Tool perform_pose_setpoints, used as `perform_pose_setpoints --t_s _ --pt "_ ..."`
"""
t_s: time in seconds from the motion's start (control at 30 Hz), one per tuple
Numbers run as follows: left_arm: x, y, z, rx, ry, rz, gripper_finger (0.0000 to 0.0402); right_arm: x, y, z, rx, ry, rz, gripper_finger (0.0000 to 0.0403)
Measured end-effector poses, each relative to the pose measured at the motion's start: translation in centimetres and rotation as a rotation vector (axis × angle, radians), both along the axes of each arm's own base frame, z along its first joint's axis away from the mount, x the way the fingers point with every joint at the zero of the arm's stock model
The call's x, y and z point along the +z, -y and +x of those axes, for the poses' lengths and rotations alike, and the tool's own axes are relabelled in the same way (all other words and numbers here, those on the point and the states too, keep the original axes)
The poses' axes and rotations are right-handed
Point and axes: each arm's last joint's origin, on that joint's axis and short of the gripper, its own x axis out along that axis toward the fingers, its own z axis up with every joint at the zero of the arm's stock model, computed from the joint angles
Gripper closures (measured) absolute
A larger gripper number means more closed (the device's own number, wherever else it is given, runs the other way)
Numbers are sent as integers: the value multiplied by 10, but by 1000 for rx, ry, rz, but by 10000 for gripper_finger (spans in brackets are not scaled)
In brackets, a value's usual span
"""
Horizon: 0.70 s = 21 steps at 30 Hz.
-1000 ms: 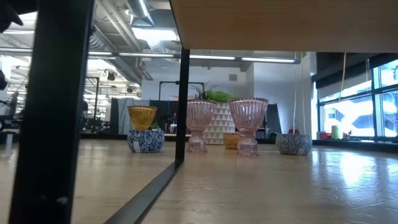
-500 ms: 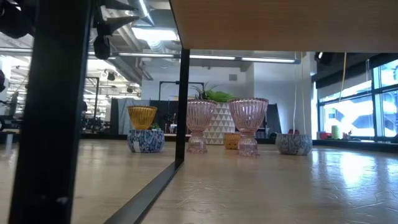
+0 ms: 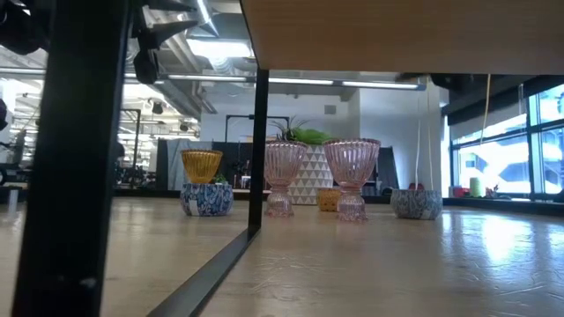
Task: Pick & Place candle stick holders
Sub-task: Put the yellow scented candle on the shelf
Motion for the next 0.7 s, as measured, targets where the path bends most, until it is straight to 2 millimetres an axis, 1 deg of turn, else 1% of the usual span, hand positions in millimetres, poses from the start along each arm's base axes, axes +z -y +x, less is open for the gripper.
perform_pose_setpoints --t_s 0.1,0.23,0.47,0.6,0.7 --pt "0 0 0 -17 0 2 325 -8 0 9 -15 -167 24 183" --pt "0 1 0 -25 0 5 325 -26 3 16 -26 -358 57 183" --pt "0 1 0 -25 -1 6 327 -46 10 20 -51 -520 77 183" --pt "0 1 0 -25 -2 7 327 -55 19 19 -94 -608 82 183" --pt "0 1 0 -22 -5 7 327 -60 27 22 -109 -628 75 183"
